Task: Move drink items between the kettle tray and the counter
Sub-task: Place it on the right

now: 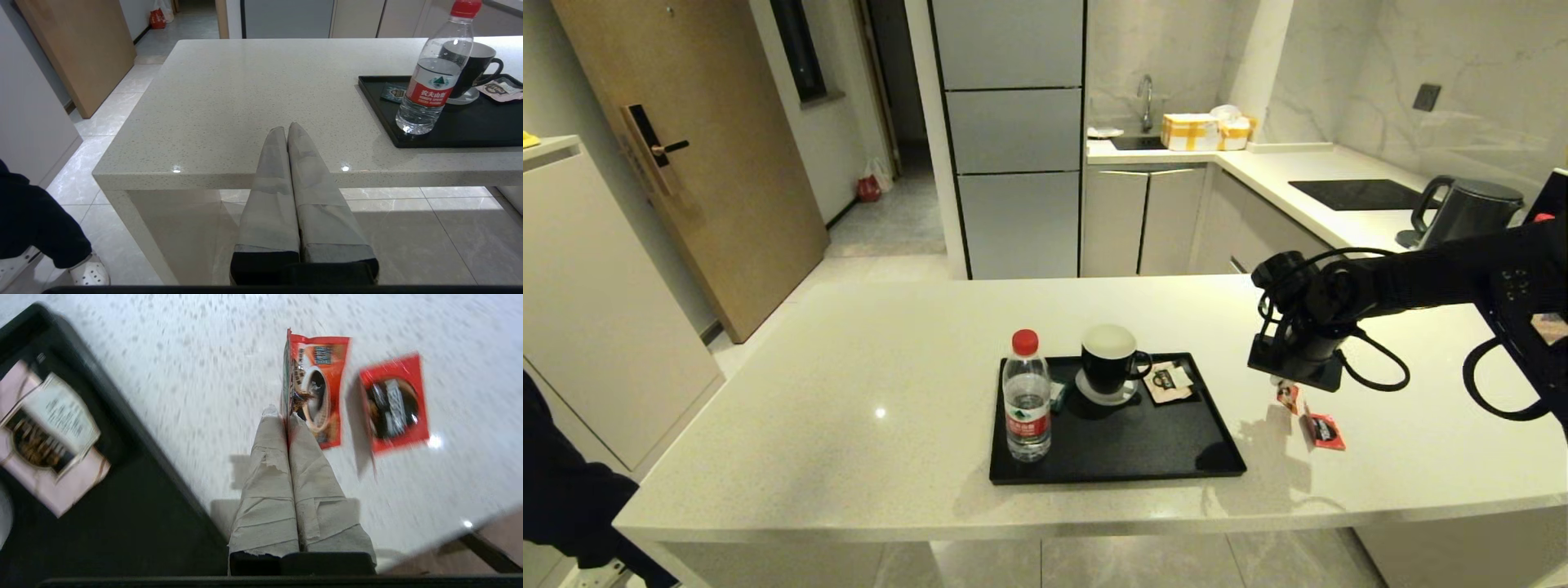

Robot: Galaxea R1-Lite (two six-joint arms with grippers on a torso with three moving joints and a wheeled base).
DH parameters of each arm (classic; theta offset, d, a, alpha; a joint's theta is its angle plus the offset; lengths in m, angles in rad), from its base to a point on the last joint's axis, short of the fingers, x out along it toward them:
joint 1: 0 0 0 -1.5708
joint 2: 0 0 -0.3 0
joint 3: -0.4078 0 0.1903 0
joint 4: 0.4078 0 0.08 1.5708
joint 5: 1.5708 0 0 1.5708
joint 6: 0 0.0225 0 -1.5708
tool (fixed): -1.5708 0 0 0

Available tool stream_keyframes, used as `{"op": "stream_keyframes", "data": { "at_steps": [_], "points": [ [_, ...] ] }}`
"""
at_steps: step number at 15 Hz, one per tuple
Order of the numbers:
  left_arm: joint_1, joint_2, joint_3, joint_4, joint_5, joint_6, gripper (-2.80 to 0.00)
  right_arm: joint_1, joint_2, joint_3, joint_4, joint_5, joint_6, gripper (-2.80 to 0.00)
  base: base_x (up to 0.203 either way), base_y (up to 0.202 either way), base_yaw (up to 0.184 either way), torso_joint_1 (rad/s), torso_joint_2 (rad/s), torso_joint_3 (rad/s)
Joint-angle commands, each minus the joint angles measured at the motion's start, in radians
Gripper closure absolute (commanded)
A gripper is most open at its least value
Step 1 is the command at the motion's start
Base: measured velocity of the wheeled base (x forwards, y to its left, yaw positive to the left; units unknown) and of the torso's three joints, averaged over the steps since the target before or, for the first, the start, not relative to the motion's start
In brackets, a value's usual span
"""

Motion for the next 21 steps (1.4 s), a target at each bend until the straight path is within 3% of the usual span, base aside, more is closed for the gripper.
{"op": "stream_keyframes", "data": {
  "at_steps": [1, 4, 5, 13, 19, 20, 21],
  "points": [
    [0.001, -0.002, 0.012, 0.000, -0.001, 0.000, 0.00, -0.020, 0.060, -0.010, -0.027, 0.002, -0.007, 0.00, 0.000, 0.000, 0.000, 0.000, 0.00, 0.000],
    [0.001, -0.002, 0.012, 0.000, -0.001, 0.000, 0.00, -0.024, 0.103, -0.047, -0.058, 0.003, -0.033, 0.00, 0.000, 0.000, 0.000, 0.000, 0.00, 0.000],
    [0.001, -0.002, 0.012, 0.000, -0.001, 0.000, 0.00, -0.023, 0.114, -0.064, -0.059, 0.003, -0.033, -2.80, 0.000, 0.000, 0.000, 0.000, 0.00, 0.000],
    [0.001, -0.002, 0.012, 0.000, -0.001, 0.000, 0.00, -0.019, 0.031, -0.043, -0.049, 0.005, -0.022, -2.80, 0.000, 0.000, 0.000, 0.000, 0.00, 0.000],
    [0.001, -0.002, 0.012, 0.000, -0.001, 0.000, 0.00, 0.082, -0.283, 0.277, -0.077, 0.074, -0.018, -2.80, 0.000, 0.000, 0.000, 0.000, 0.00, 0.000],
    [0.001, -0.002, 0.012, 0.000, -0.001, 0.000, 0.00, 0.104, -0.327, 0.334, -0.107, 0.078, -0.016, 0.00, 0.000, 0.000, 0.000, 0.000, 0.00, 0.000],
    [0.001, -0.002, 0.012, 0.000, -0.001, 0.000, 0.00, 0.121, -0.360, 0.384, -0.143, 0.081, -0.016, 0.00, 0.000, 0.000, 0.000, 0.000, 0.00, 0.000]
  ]
}}
